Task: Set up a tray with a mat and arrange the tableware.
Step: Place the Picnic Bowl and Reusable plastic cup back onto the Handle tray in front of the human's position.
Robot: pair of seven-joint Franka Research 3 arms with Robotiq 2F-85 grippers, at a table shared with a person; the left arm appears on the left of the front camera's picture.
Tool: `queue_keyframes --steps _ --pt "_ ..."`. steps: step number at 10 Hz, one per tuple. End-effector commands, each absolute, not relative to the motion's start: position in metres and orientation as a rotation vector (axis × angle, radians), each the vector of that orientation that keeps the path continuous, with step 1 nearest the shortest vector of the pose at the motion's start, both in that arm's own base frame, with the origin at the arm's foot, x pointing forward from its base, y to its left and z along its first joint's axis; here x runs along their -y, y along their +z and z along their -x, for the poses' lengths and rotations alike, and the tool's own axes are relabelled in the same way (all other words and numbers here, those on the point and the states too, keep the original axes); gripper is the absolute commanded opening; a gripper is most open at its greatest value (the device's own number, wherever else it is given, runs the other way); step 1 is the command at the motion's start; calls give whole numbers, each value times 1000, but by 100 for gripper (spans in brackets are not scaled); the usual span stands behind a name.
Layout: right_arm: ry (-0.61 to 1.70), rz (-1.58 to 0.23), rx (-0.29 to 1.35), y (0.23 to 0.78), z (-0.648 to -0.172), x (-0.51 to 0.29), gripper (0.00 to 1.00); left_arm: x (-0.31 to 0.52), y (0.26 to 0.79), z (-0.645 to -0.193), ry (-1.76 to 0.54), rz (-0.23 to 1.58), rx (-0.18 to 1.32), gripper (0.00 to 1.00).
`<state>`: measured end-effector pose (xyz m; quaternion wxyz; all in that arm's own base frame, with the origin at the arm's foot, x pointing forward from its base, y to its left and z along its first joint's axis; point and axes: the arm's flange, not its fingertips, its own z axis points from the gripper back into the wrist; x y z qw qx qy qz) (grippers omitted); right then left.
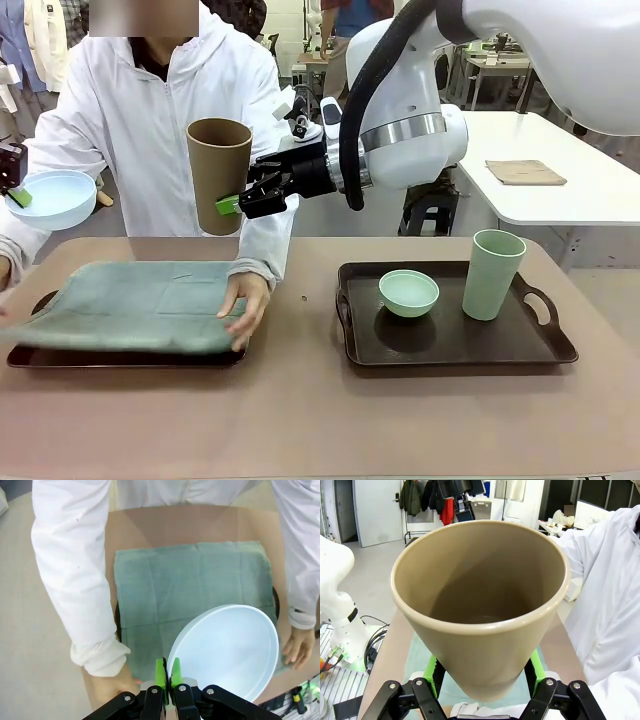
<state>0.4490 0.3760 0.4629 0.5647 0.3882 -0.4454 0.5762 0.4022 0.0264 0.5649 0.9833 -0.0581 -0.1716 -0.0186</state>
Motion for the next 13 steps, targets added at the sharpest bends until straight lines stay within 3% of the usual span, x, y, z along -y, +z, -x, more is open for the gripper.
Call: queue_keyframes --steps 1,13 --pt "1358 -911 1054 464 -447 -376 22 -27 565 -403 -40 119 347 0" --pt "1358 -911 1054 464 -447 -376 22 -27 565 -403 -40 119 347 0"
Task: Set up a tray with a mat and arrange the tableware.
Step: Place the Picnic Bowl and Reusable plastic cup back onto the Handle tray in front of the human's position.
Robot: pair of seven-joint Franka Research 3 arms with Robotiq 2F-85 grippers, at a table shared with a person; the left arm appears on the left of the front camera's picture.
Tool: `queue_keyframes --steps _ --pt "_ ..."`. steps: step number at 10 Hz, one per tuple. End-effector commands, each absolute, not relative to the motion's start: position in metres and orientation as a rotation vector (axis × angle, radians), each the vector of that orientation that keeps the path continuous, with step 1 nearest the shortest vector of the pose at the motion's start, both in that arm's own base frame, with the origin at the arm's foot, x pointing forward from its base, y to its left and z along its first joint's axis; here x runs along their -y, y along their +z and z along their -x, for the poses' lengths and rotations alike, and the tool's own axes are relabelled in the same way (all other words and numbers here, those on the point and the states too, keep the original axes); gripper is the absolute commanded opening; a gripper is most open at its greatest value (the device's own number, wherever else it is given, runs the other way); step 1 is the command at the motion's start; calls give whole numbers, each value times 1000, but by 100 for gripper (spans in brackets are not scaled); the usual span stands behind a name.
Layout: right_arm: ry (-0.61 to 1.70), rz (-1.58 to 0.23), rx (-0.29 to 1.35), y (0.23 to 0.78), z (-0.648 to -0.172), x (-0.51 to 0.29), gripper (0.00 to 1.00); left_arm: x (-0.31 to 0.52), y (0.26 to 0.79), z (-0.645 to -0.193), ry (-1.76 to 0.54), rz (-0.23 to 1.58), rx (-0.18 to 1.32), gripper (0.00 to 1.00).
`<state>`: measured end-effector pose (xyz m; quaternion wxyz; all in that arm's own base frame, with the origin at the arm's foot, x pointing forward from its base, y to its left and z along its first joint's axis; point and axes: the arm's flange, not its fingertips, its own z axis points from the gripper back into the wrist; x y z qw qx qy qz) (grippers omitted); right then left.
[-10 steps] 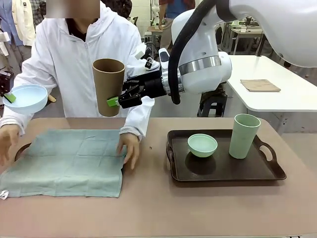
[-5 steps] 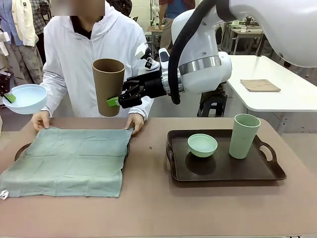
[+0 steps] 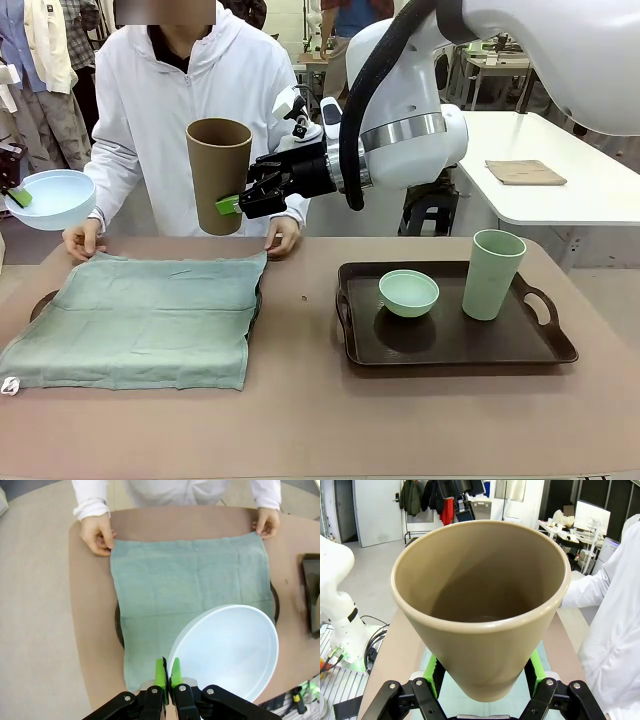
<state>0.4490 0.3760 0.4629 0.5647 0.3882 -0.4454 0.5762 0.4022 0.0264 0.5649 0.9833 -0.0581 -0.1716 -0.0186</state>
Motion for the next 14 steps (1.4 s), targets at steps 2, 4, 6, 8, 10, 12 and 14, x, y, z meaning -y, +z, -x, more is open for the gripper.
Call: queue_keyframes --steps 2,4,6,8,10,12,14 --pt "1358 -911 1054 464 -447 -376 22 -27 565 -403 -40 119 347 0" --pt "1358 -911 1054 464 -447 -376 22 -27 565 -403 -40 119 347 0" --pt "1358 -911 1054 464 -447 -376 22 -27 565 -403 -40 119 347 0" --pt "1358 -911 1054 464 -447 -376 22 -27 565 -403 -40 119 347 0" --pt "1358 -911 1054 464 -447 -376 22 -27 565 -403 -40 119 347 0" --pt "1356 -913 1048 463 -449 -376 80 -26 565 -402 -37 117 345 4" --pt "1376 -979 1012 425 -462 -396 80 -24 534 -414 -43 160 309 4"
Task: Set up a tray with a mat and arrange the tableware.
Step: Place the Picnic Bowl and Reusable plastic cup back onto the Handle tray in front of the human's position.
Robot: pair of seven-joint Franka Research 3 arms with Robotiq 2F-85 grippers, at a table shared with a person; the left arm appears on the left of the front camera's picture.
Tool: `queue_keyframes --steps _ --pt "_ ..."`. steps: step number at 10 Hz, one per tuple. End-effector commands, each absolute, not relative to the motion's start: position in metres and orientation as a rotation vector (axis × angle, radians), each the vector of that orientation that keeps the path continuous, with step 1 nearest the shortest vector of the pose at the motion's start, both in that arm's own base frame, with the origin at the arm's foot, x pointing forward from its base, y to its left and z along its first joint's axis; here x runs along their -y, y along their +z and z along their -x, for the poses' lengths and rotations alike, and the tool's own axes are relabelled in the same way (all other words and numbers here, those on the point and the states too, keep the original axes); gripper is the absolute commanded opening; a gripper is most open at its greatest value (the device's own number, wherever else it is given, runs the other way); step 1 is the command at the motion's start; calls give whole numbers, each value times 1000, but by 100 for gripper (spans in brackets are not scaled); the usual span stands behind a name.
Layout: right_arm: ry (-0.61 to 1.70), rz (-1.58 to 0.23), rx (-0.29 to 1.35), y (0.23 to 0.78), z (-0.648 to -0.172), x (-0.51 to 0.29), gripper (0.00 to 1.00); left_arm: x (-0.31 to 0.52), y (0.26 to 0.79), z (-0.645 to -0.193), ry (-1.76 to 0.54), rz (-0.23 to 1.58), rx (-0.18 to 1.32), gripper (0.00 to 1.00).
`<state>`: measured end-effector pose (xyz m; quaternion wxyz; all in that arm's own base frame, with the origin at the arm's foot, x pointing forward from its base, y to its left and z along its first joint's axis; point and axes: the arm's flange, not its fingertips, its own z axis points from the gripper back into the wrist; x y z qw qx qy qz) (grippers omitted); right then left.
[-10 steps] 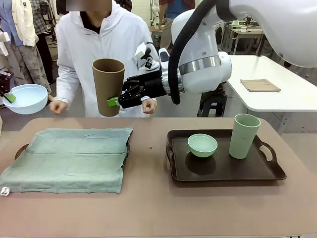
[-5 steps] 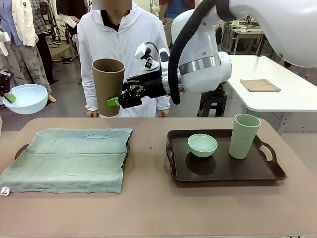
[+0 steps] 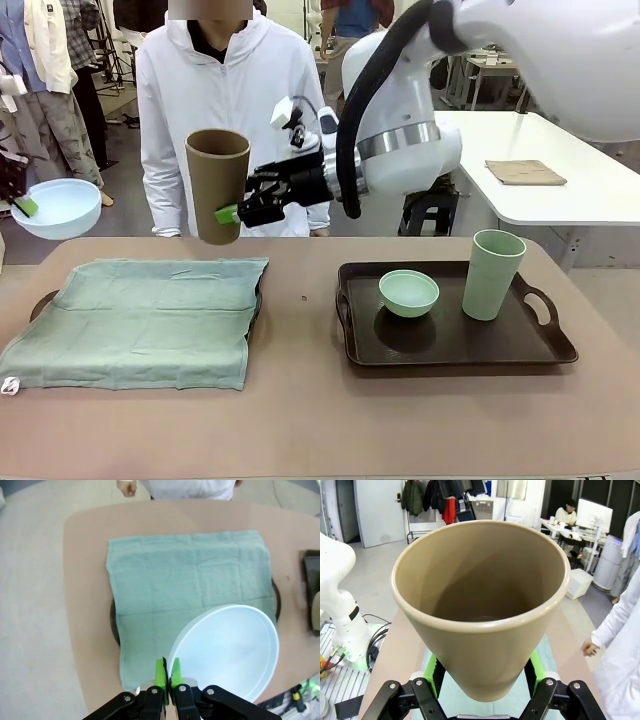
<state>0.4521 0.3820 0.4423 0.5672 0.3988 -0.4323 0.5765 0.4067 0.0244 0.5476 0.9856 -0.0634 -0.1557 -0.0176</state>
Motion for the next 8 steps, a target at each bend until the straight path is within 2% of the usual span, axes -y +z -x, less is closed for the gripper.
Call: queue_keyframes --steps 1,6,8 --pt "1397 -996 1006 410 -468 -405 80 -26 520 -422 -37 165 300 4" --pt "1459 -1043 991 341 -478 -433 80 -38 459 -441 5 201 242 4" --pt "1466 -1010 964 323 -487 -436 80 -41 443 -452 10 197 212 4"
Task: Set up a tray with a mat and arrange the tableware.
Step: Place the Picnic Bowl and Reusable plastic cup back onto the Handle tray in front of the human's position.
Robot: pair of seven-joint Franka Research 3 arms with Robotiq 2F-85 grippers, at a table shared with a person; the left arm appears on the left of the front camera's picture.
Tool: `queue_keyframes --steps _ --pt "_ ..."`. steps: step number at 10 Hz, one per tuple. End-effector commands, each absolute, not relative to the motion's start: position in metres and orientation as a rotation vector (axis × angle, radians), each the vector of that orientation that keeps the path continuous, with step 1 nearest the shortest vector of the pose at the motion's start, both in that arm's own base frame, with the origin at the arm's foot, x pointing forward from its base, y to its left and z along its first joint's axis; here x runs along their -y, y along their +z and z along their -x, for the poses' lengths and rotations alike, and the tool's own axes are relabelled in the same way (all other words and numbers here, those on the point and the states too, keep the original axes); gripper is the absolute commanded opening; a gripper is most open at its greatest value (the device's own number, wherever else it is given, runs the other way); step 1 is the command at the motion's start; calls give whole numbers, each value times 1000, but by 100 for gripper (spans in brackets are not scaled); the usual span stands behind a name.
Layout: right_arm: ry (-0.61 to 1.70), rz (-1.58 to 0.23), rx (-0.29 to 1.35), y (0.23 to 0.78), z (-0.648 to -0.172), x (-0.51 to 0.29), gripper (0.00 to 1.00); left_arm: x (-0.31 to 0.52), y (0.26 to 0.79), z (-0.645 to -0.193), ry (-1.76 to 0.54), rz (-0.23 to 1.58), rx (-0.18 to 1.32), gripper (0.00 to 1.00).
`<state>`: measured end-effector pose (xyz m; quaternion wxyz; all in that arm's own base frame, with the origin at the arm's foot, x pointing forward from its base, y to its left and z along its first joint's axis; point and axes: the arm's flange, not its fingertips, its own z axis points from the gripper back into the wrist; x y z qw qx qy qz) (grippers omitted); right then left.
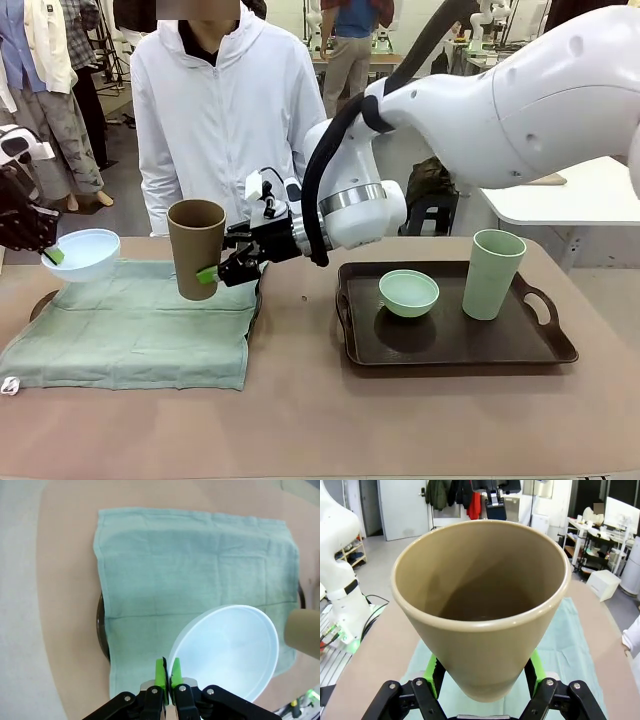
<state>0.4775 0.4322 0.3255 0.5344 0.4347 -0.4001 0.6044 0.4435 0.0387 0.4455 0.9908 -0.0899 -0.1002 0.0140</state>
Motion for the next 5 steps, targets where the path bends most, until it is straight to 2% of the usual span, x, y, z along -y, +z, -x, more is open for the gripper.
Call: queue_keyframes --steps 1,5 --pt "1474 -1002 957 316 -488 -439 80 -40 437 -453 8 196 208 4" --pt "1456 -1021 926 306 -484 -434 80 -37 428 -450 22 175 168 4"
